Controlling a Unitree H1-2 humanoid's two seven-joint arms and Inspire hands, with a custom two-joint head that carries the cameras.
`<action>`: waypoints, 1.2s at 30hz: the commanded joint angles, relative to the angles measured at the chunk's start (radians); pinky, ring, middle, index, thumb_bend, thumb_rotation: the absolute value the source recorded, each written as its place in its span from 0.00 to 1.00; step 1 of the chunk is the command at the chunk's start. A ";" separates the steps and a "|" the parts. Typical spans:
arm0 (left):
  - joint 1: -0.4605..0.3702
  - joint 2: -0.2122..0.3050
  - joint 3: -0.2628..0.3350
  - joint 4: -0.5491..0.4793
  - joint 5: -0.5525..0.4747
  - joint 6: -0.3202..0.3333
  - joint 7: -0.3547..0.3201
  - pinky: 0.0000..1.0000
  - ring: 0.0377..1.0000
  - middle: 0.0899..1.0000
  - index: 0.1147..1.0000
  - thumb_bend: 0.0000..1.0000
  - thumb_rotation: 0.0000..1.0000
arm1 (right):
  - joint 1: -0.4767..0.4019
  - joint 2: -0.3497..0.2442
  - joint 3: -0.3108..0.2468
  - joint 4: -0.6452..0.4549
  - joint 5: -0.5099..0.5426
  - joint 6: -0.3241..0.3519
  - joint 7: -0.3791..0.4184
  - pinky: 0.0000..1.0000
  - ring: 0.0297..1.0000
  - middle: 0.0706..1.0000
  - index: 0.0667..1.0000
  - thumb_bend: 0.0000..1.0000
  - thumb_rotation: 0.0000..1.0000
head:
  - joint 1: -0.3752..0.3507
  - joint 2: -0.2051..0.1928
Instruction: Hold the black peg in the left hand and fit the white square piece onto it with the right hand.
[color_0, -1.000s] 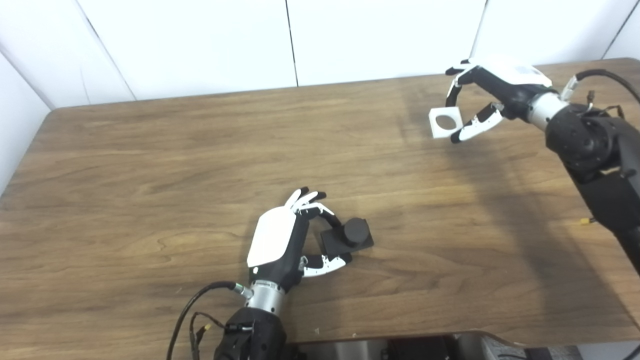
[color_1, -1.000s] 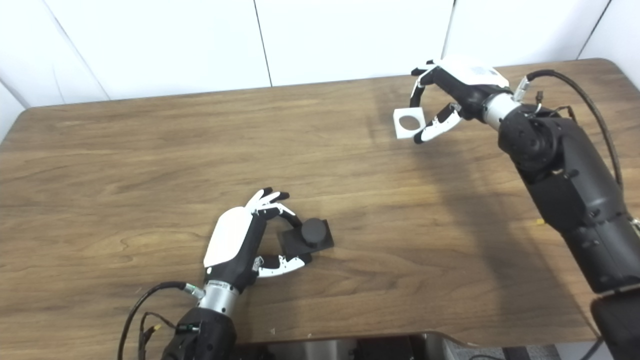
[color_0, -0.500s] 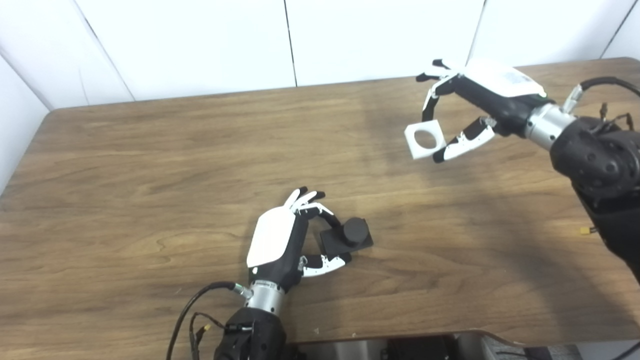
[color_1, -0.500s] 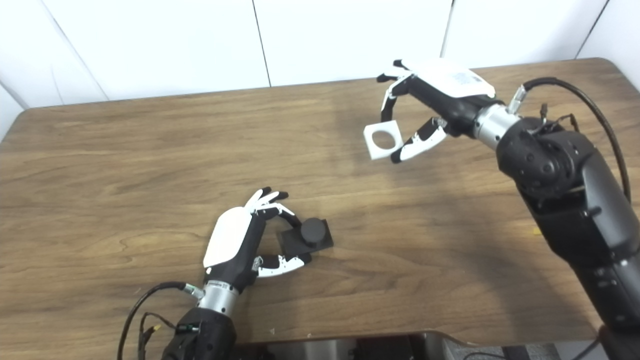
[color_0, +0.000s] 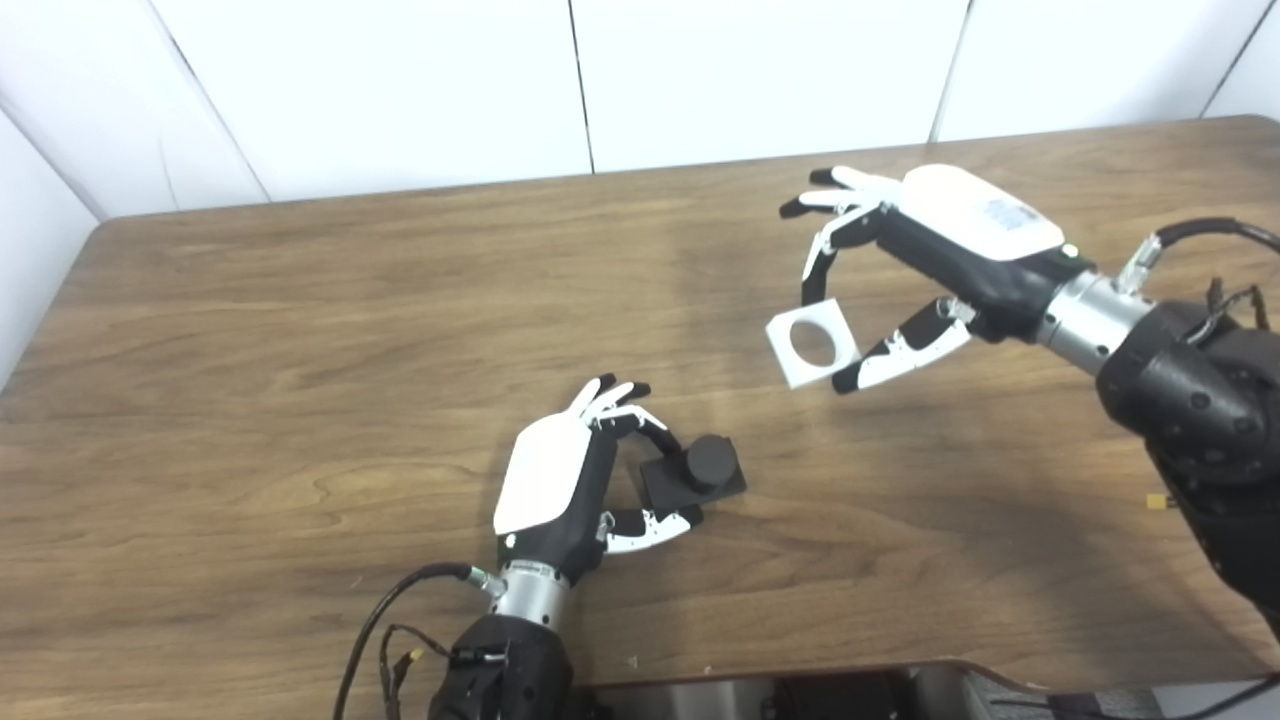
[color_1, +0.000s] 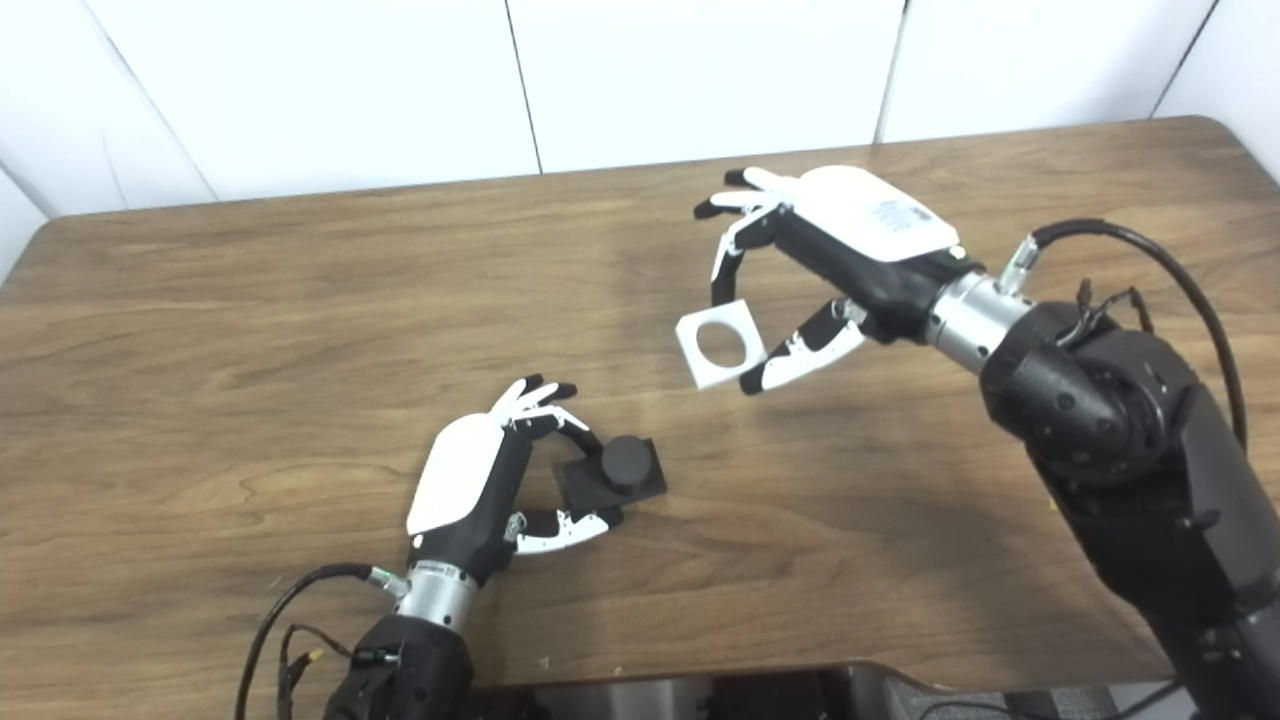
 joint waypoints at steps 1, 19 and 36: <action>0.008 -0.011 -0.002 0.013 0.022 0.008 -0.002 0.86 0.94 0.85 0.43 0.50 0.08 | -0.023 0.007 0.004 -0.038 -0.019 -0.017 -0.002 0.95 0.98 0.89 0.45 0.52 0.15 | -0.001 0.000; 0.003 -0.013 -0.003 0.015 0.026 0.016 -0.011 0.87 0.95 0.85 0.43 0.50 0.08 | 0.003 0.057 0.053 -0.064 -0.056 -0.041 0.033 0.99 0.99 0.89 0.46 0.52 0.15 | 0.000 -0.003; 0.000 -0.008 -0.001 0.015 0.041 0.015 -0.013 1.00 0.96 0.85 0.43 0.50 0.08 | 0.003 0.090 0.078 -0.019 -0.077 -0.059 0.036 0.99 1.00 0.90 0.46 0.52 0.15 | -0.002 -0.001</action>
